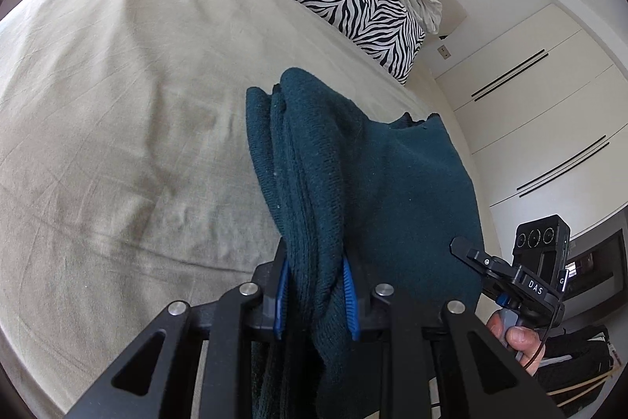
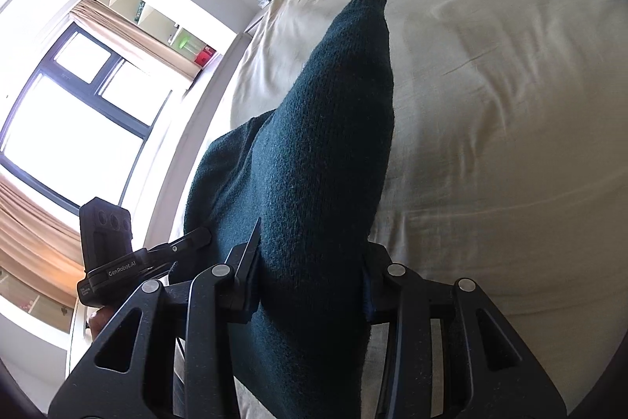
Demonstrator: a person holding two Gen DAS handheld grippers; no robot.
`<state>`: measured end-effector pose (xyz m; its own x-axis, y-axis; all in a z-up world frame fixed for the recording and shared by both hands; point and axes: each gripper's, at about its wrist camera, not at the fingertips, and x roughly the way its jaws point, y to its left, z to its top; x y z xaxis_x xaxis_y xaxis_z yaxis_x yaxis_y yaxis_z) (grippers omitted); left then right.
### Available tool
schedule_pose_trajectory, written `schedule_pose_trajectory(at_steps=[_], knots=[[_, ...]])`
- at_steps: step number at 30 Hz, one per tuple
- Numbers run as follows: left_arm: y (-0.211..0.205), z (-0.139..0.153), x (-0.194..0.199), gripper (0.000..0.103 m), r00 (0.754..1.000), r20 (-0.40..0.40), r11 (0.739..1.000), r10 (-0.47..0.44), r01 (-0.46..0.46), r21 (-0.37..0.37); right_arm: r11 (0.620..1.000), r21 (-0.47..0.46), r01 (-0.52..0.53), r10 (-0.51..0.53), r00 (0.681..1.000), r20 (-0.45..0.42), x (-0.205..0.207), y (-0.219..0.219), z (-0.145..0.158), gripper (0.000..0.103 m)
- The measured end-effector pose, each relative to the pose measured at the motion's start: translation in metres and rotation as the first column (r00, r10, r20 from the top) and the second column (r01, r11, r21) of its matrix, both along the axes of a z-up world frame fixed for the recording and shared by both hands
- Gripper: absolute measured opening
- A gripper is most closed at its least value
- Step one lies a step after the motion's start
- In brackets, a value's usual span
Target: Fold small clothes
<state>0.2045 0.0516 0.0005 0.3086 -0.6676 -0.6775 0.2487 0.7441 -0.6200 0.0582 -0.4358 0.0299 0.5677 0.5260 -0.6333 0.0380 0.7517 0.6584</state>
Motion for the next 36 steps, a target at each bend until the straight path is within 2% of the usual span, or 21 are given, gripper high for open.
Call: schedule_pose_trajectory(at_steps=[8, 12, 15, 17, 19, 20, 25, 30, 32, 33, 34, 36], knots=[[-0.029, -0.003, -0.056, 0.025, 0.998, 0.005, 0.997, -0.060, 0.060, 0.056, 0.996, 0.069, 0.052, -0.049, 0.998, -0.043, -0.082, -0.023, -0.027, 0.036], [-0.034, -0.029, -0.074, 0.026, 0.998, -0.037, 0.996, -0.058, 0.060, 0.067, 0.996, 0.057, 0.063, -0.059, 0.996, -0.070, -0.098, -0.024, -0.048, 0.036], [-0.039, -0.054, -0.080, 0.027, 0.997, -0.064, 0.992, -0.053, 0.060, 0.108, 0.997, 0.049, 0.067, -0.060, 0.990, -0.127, -0.103, -0.026, -0.078, 0.038], [-0.036, -0.069, -0.081, 0.032, 0.996, -0.077, 0.994, -0.046, 0.053, 0.097, 0.991, 0.105, 0.086, -0.069, 0.985, -0.160, -0.106, -0.035, -0.099, 0.040], [-0.034, -0.074, -0.083, 0.035, 0.997, -0.074, 0.996, -0.030, 0.035, 0.077, 0.979, 0.179, 0.099, -0.071, 0.985, -0.156, -0.111, -0.041, -0.114, 0.042], [-0.035, -0.074, -0.083, 0.036, 0.998, -0.062, 0.996, -0.028, 0.033, 0.082, 0.978, 0.186, 0.094, -0.068, 0.987, -0.144, -0.113, -0.041, -0.115, 0.043], [-0.033, -0.072, -0.092, 0.042, 0.999, -0.036, 0.998, -0.008, 0.011, 0.066, 0.976, 0.188, 0.112, -0.087, 0.987, -0.137, -0.123, -0.041, -0.111, 0.048], [-0.022, -0.048, -0.110, 0.043, 0.998, 0.052, 0.994, 0.021, -0.027, 0.108, 0.965, 0.122, 0.231, -0.222, 0.972, -0.078, -0.158, -0.059, -0.085, 0.054], [-0.019, -0.033, -0.118, 0.057, 0.994, 0.108, 0.991, 0.033, -0.046, 0.124, 0.958, 0.072, 0.276, -0.274, 0.961, -0.038, -0.175, -0.065, -0.071, 0.055], [-0.017, -0.024, -0.123, 0.061, 0.989, 0.144, 0.989, 0.043, -0.062, 0.131, 0.955, 0.031, 0.294, -0.294, 0.956, -0.007, -0.180, -0.066, -0.061, 0.055], [-0.016, -0.014, -0.130, 0.070, 0.980, 0.190, 0.986, 0.055, -0.083, 0.146, 0.951, -0.021, 0.310, -0.309, 0.950, 0.032, -0.188, -0.064, -0.049, 0.055], [-0.018, 0.009, -0.147, 0.083, 0.947, 0.313, 0.971, 0.074, -0.140, 0.196, 0.934, -0.126, 0.335, -0.320, 0.939, 0.128, -0.202, -0.055, -0.020, 0.059]])
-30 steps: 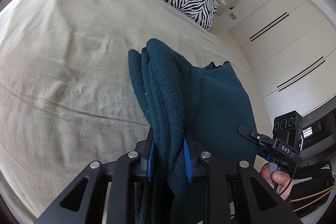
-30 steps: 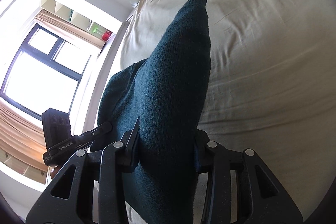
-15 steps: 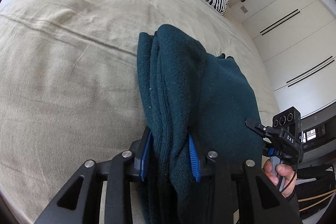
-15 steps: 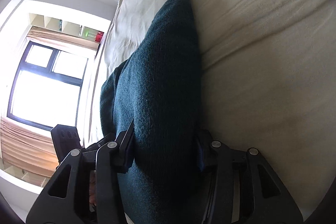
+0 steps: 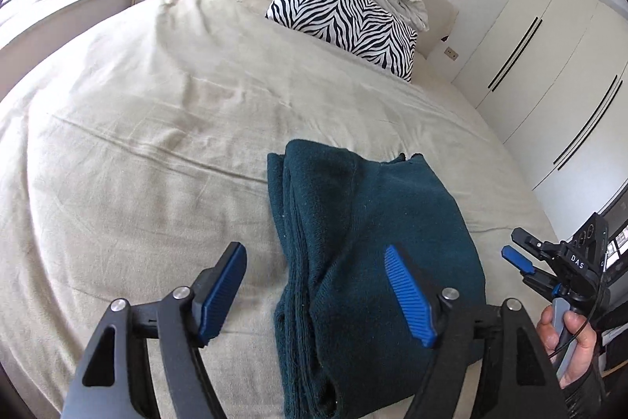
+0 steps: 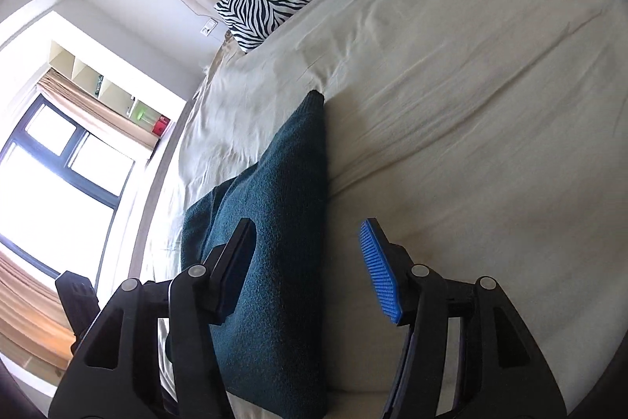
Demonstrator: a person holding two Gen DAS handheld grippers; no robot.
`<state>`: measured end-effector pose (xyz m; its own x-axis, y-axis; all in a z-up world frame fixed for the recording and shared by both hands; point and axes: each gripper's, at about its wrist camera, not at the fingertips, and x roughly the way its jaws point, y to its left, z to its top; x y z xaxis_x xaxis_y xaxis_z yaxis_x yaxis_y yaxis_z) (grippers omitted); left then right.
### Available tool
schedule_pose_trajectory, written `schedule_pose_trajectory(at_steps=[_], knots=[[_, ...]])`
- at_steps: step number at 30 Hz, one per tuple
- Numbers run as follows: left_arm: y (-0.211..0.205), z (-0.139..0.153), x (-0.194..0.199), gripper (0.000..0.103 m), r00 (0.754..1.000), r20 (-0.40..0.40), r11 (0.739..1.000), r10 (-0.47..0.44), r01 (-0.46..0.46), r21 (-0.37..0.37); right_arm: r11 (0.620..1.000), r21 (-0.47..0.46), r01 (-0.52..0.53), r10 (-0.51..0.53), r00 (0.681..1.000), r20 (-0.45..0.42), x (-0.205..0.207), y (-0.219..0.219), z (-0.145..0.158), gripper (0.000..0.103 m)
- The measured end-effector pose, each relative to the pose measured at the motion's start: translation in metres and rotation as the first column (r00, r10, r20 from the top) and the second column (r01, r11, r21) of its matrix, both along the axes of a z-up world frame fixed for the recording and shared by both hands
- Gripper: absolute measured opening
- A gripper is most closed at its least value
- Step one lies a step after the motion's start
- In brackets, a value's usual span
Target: Fold small clothes
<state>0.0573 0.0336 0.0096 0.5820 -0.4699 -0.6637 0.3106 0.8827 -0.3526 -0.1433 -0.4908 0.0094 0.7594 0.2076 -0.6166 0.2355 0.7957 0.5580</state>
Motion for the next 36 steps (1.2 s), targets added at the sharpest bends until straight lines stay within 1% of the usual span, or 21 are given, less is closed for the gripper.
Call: schedule_pose_trajectory(at_steps=[1, 2, 4, 5, 6, 7, 9, 10, 11, 12, 14, 16, 17, 19, 21, 23, 26, 29, 31, 33, 36], knots=[[-0.001, 0.013, -0.010, 0.094, 0.997, 0.076, 0.999, 0.022, -0.025, 0.034, 0.997, -0.072, 0.011, -0.008, 0.999, 0.032, -0.009, 0.008, 0.016, 0.065], [0.000, 0.028, -0.022, 0.103, 0.987, 0.156, 0.996, 0.046, -0.056, 0.063, 0.989, -0.144, 0.024, -0.014, 0.997, 0.070, -0.016, 0.017, 0.031, 0.068], [-0.002, 0.055, -0.043, 0.103, 0.944, 0.317, 0.987, 0.092, -0.128, 0.094, 0.956, -0.288, 0.060, -0.015, 0.988, 0.155, -0.024, 0.033, 0.064, 0.080], [-0.001, 0.067, -0.051, 0.103, 0.922, 0.373, 0.983, 0.103, -0.153, 0.106, 0.938, -0.337, 0.083, -0.013, 0.979, 0.205, -0.031, 0.040, 0.082, 0.085], [-0.003, 0.079, -0.058, 0.103, 0.903, 0.413, 0.976, 0.117, -0.181, 0.120, 0.922, -0.370, 0.109, -0.010, 0.966, 0.260, -0.040, 0.048, 0.095, 0.094], [-0.005, 0.091, -0.063, 0.103, 0.883, 0.450, 0.970, 0.132, -0.209, 0.127, 0.910, -0.392, 0.139, -0.007, 0.947, 0.320, -0.050, 0.055, 0.110, 0.099], [-0.005, 0.112, -0.074, 0.103, 0.836, 0.527, 0.957, 0.157, -0.261, 0.130, 0.877, -0.434, 0.205, -0.013, 0.914, 0.407, -0.067, 0.068, 0.136, 0.101], [-0.005, 0.121, -0.080, 0.103, 0.810, 0.562, 0.951, 0.166, -0.282, 0.127, 0.860, -0.454, 0.231, -0.018, 0.904, 0.426, -0.072, 0.073, 0.145, 0.103], [-0.002, 0.128, -0.085, 0.103, 0.787, 0.594, 0.948, 0.167, -0.294, 0.123, 0.853, -0.462, 0.241, -0.014, 0.897, 0.442, -0.077, 0.077, 0.160, 0.103], [-0.001, 0.134, -0.089, 0.103, 0.774, 0.613, 0.948, 0.160, -0.293, 0.122, 0.859, -0.457, 0.230, 0.002, 0.891, 0.454, -0.081, 0.079, 0.169, 0.103], [0.001, 0.144, -0.100, 0.103, 0.764, 0.632, 0.956, 0.127, -0.265, 0.129, 0.880, -0.430, 0.200, 0.018, 0.892, 0.452, -0.086, 0.081, 0.185, 0.103], [0.001, 0.151, -0.110, 0.103, 0.753, 0.649, 0.953, 0.112, -0.265, 0.143, 0.891, -0.406, 0.201, -0.005, 0.901, 0.434, -0.092, 0.085, 0.197, 0.103], [0.001, 0.153, -0.111, 0.103, 0.757, 0.644, 0.952, 0.108, -0.266, 0.153, 0.896, -0.401, 0.190, -0.009, 0.911, 0.411, -0.090, 0.088, 0.203, 0.103], [0.001, 0.154, -0.111, 0.103, 0.783, 0.613, 0.947, 0.103, -0.265, 0.179, 0.905, -0.404, 0.129, 0.025, 0.935, 0.355, -0.089, 0.094, 0.209, 0.103], [0.000, 0.150, -0.108, 0.103, 0.807, 0.580, 0.943, 0.110, -0.270, 0.197, 0.899, -0.424, 0.108, 0.034, 0.949, 0.313, -0.092, 0.102, 0.212, 0.103], [0.002, 0.144, -0.100, 0.103, 0.836, 0.534, 0.941, 0.127, -0.272, 0.202, 0.897, -0.428, 0.114, 0.025, 0.952, 0.305, -0.096, 0.108, 0.211, 0.103], [0.000, 0.130, -0.086, 0.103, 0.890, 0.434, 0.931, 0.143, -0.269, 0.245, 0.908, -0.401, 0.126, 0.006, 0.950, 0.313, -0.101, 0.113, 0.206, 0.103], [-0.007, 0.112, -0.081, 0.103, 0.907, 0.392, 0.915, 0.151, -0.279, 0.291, 0.881, -0.452, 0.138, -0.015, 0.964, 0.266, -0.096, 0.120, 0.194, 0.103], [-0.011, 0.100, -0.079, 0.103, 0.927, 0.345, 0.916, 0.146, -0.258, 0.306, 0.863, -0.488, 0.127, -0.021, 0.976, 0.217, -0.091, 0.126, 0.186, 0.103], [-0.012, 0.088, -0.073, 0.103, 0.948, 0.285, 0.923, 0.143, -0.232, 0.308, 0.867, -0.489, 0.092, -0.020, 0.988, 0.151, -0.083, 0.128, 0.174, 0.103], [-0.017, 0.076, -0.070, 0.103, 0.964, 0.235, 0.923, 0.127, -0.202, 0.327, 0.883, -0.467, 0.047, -0.033, 0.999, 0.038, -0.071, 0.129, 0.153, 0.103]])
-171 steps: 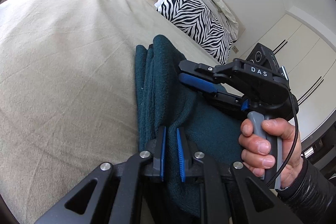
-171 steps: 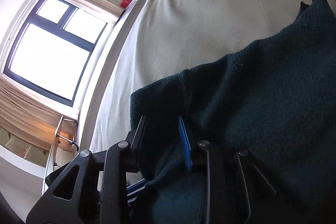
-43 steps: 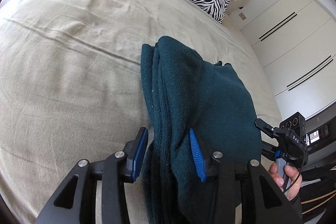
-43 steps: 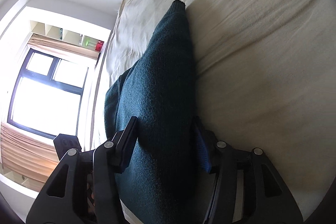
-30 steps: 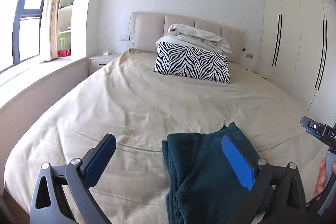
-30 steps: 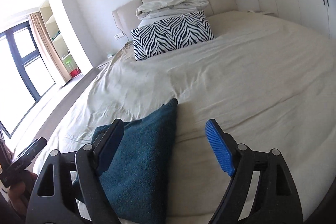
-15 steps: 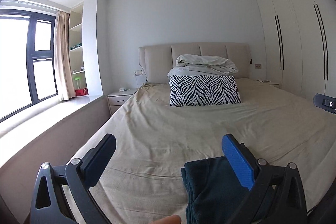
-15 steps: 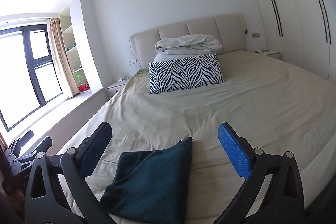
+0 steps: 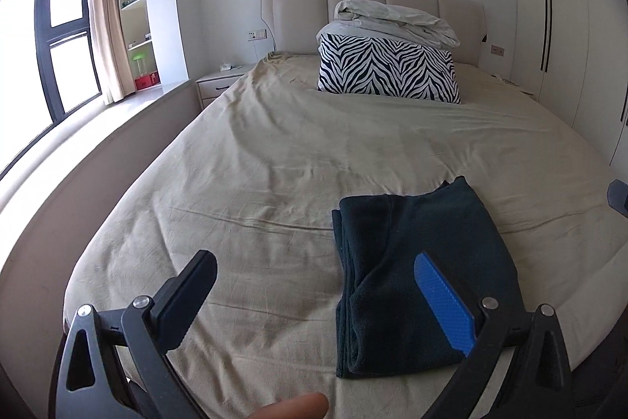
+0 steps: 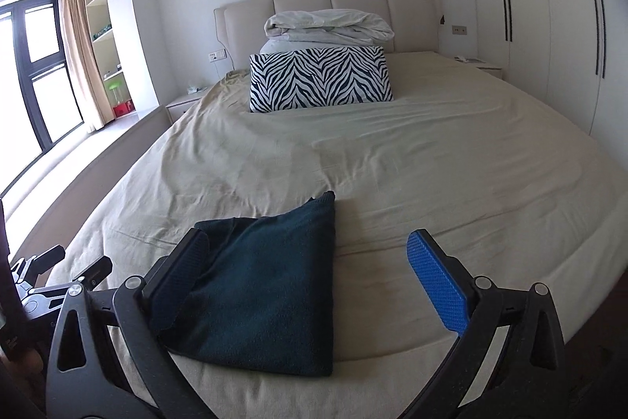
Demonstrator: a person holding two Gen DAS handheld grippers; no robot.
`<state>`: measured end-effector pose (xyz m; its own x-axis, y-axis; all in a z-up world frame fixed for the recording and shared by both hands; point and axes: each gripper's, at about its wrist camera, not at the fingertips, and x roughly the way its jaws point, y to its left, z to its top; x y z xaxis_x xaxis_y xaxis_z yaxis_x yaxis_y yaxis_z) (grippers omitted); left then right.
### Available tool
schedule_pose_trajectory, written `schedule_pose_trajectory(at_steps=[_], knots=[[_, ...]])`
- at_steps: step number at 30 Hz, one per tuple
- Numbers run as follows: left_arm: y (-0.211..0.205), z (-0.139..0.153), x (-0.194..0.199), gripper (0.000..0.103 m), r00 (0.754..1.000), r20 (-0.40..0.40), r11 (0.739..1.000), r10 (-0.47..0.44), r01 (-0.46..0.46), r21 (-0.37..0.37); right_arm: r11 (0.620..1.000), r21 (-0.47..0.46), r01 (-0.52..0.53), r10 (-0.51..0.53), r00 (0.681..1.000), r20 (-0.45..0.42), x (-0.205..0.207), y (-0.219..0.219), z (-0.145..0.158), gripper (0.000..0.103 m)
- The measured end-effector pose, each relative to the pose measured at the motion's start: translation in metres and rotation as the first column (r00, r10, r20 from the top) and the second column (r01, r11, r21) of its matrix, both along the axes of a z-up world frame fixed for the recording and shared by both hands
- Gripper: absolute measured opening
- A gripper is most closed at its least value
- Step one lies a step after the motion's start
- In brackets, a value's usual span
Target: Fold small clothes
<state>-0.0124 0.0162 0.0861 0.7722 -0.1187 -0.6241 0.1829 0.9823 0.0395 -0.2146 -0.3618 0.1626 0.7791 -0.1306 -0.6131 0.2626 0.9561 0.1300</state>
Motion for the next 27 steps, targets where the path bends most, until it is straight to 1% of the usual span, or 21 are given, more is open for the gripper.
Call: schedule_pose_trajectory(at_steps=[3, 5, 7, 9, 13, 16, 20, 27], knots=[[-0.001, -0.012, 0.004, 0.103, 0.998, -0.061, 1.000, -0.009, 0.008, -0.018, 0.999, 0.013, 0.034, -0.033, 0.995, -0.093, 0.009, 0.000, -0.020, 0.103], [-0.003, -0.019, 0.005, 0.103, 0.996, -0.087, 1.000, -0.005, 0.004, -0.014, 0.999, 0.015, 0.038, -0.036, 0.991, -0.131, 0.013, 0.001, -0.032, 0.103], [-0.005, -0.026, 0.005, 0.103, 0.994, -0.108, 1.000, -0.009, 0.007, -0.017, 0.999, -0.004, 0.038, -0.038, 0.988, -0.153, 0.016, 0.004, -0.044, 0.103], [-0.006, -0.031, 0.006, 0.103, 0.992, -0.124, 1.000, -0.013, 0.011, -0.018, 0.999, -0.021, 0.033, -0.036, 0.985, -0.166, 0.018, 0.010, -0.053, 0.103], [-0.007, -0.037, 0.006, 0.103, 0.990, -0.137, 1.000, -0.011, 0.010, -0.010, 1.000, -0.028, 0.005, -0.010, 0.981, -0.193, 0.022, 0.021, -0.068, 0.103], [-0.005, -0.041, 0.008, 0.103, 0.989, -0.149, 1.000, -0.004, 0.004, -0.006, 0.999, -0.037, -0.013, 0.005, 0.979, -0.203, 0.024, 0.027, -0.075, 0.103], [-0.003, -0.044, 0.011, 0.103, 0.987, -0.158, 1.000, 0.004, -0.005, -0.004, 0.998, -0.051, -0.023, 0.012, 0.977, -0.214, 0.024, 0.032, -0.080, 0.103], [-0.003, -0.047, 0.011, 0.103, 0.986, -0.165, 1.000, 0.006, -0.006, 0.001, 0.999, -0.045, -0.021, 0.010, 0.976, -0.219, 0.025, 0.032, -0.082, 0.103]])
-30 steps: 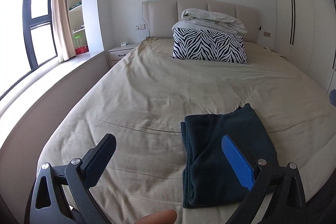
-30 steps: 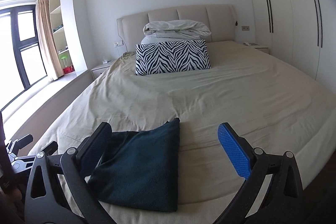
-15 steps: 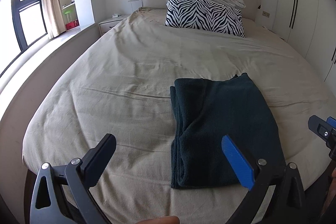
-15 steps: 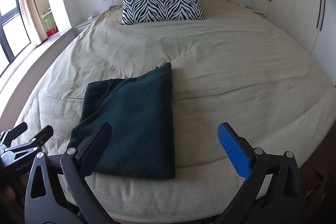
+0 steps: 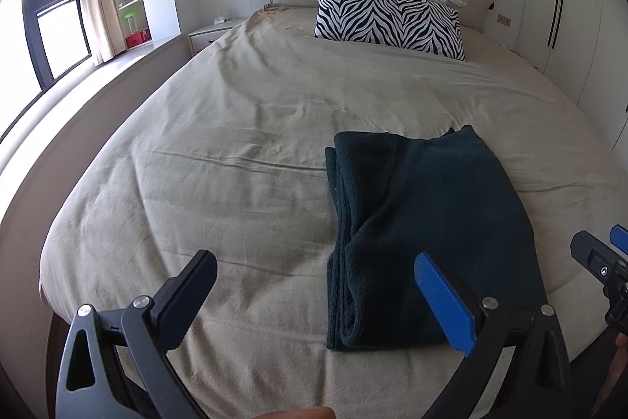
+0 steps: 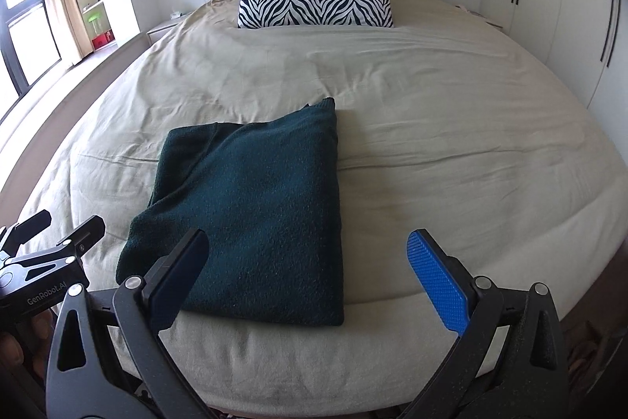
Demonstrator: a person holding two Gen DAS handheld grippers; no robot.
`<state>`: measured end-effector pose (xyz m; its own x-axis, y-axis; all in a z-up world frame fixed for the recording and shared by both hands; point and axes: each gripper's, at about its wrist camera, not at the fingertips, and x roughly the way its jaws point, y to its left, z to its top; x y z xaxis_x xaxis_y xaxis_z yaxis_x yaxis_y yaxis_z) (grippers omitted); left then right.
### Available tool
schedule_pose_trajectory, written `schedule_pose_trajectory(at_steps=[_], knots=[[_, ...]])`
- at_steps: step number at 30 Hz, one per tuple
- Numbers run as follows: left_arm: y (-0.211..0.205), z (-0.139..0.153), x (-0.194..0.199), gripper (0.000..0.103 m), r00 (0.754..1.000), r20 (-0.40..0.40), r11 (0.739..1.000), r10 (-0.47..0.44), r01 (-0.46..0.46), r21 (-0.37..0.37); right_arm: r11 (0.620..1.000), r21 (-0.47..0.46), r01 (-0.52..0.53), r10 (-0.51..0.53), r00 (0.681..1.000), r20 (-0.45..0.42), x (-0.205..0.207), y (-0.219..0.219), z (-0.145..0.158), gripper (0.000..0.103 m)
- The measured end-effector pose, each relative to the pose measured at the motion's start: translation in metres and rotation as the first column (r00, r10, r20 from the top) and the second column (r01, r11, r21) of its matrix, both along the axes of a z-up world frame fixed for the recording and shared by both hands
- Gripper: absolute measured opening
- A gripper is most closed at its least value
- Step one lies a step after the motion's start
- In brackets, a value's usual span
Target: Fold small clothes
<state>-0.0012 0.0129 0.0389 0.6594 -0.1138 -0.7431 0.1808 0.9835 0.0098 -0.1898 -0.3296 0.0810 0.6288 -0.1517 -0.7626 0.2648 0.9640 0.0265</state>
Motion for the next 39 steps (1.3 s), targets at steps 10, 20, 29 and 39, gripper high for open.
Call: schedule_pose_trajectory(at_steps=[10, 20, 29, 39], knots=[[-0.0011, -0.0047, 0.0007, 0.103, 1.000, -0.007, 1.000, -0.001, 0.001, 0.000, 1.000, 0.002, -0.001, 0.001, 1.000, -0.005, 0.0013, 0.0008, -0.0027, 0.103], [-0.0022, -0.0056, -0.0002, 0.103, 1.000, -0.008, 1.000, -0.003, 0.003, -0.002, 1.000, 0.003, -0.002, 0.002, 1.000, -0.008, 0.0016, 0.0020, -0.0036, 0.103], [-0.0021, -0.0057, -0.0001, 0.103, 1.000, -0.007, 1.000, -0.003, 0.003, -0.002, 1.000, 0.004, 0.000, 0.000, 1.000, -0.009, 0.0016, 0.0021, -0.0043, 0.103], [-0.0022, -0.0075, -0.0007, 0.103, 1.000, -0.012, 1.000, -0.002, 0.002, -0.002, 1.000, 0.004, 0.000, 0.000, 1.000, -0.012, 0.0018, 0.0025, -0.0054, 0.103]])
